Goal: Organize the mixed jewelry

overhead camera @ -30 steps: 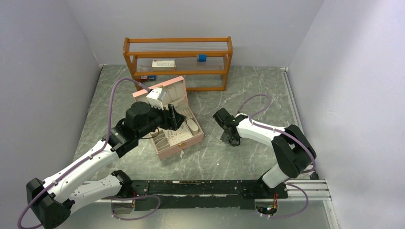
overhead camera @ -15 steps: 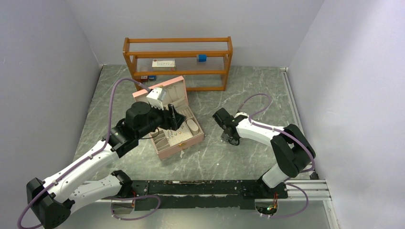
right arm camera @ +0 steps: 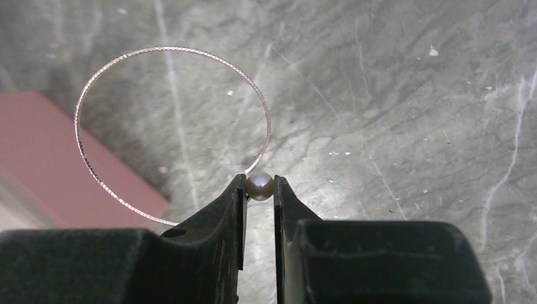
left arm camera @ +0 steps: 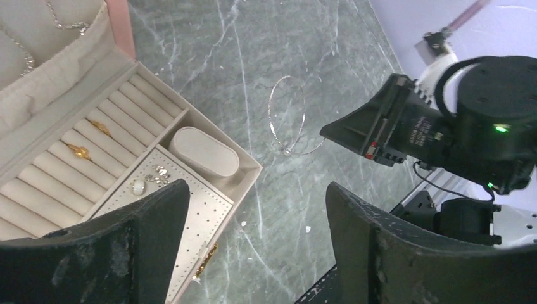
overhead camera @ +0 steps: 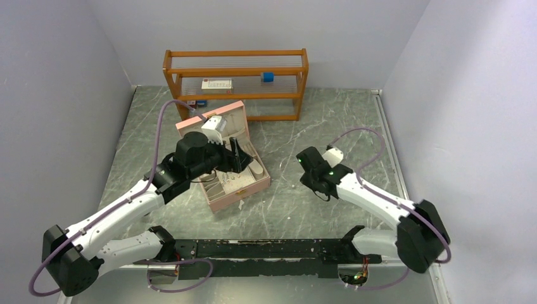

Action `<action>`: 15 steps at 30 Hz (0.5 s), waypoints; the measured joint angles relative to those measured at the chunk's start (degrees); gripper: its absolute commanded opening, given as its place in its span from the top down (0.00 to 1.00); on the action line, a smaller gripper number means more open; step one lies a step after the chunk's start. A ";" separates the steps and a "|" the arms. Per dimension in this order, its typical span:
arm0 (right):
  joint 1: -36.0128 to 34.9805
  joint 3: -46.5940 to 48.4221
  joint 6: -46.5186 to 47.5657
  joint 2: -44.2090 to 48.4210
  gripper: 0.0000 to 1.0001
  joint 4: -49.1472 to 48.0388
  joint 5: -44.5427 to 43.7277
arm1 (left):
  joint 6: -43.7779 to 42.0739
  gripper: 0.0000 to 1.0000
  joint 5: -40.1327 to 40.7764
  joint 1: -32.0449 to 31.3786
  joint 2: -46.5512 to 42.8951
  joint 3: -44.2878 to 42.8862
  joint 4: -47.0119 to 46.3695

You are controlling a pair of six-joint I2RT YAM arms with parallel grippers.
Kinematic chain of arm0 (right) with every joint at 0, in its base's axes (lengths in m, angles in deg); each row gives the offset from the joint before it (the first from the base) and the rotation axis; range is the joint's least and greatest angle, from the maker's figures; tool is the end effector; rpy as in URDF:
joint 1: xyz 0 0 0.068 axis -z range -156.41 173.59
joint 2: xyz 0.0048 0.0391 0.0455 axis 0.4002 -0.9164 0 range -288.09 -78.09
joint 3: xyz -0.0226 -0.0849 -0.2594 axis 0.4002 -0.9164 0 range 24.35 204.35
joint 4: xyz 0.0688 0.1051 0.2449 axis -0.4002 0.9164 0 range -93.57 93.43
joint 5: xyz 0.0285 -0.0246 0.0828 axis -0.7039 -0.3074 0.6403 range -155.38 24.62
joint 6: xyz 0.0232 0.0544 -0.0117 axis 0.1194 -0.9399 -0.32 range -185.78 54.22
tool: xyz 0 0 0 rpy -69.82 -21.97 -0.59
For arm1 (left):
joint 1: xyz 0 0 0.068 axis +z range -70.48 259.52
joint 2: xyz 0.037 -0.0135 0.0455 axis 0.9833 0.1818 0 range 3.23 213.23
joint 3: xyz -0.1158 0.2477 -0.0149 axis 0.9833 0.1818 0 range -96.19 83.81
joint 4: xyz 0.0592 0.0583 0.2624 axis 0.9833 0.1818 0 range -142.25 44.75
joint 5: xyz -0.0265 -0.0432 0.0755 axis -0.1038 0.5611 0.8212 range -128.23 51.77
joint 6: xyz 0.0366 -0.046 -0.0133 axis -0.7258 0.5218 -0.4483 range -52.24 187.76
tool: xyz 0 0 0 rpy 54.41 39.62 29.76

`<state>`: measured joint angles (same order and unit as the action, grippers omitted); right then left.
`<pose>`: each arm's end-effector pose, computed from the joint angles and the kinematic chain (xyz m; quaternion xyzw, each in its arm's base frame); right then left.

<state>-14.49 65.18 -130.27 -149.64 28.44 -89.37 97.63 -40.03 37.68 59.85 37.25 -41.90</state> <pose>0.2022 0.1354 0.1820 0.2649 0.9142 0.0538 0.3019 0.1864 -0.1688 0.3072 0.0946 0.8157 -0.3447 0.4549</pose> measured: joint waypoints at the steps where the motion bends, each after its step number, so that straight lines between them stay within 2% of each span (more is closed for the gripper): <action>1: 0.04 -0.52 0.02 2.10 0.89 -0.42 -0.15 | 0.81 0.14 -0.22 0.00 0.72 -0.37 0.17; 9: 0.15 -2.62 2.08 14.36 0.87 -4.79 -0.02 | 9.68 0.07 -2.40 0.00 5.86 -2.84 -0.98; 15: 0.15 -2.75 5.33 19.69 0.86 -10.03 2.82 | 14.49 0.10 -6.78 0.00 9.42 -2.67 -9.40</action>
<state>-14.34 62.43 -124.94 -129.95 18.41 -86.55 112.12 -46.81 37.68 69.27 34.58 -51.30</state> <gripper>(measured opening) 0.197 0.919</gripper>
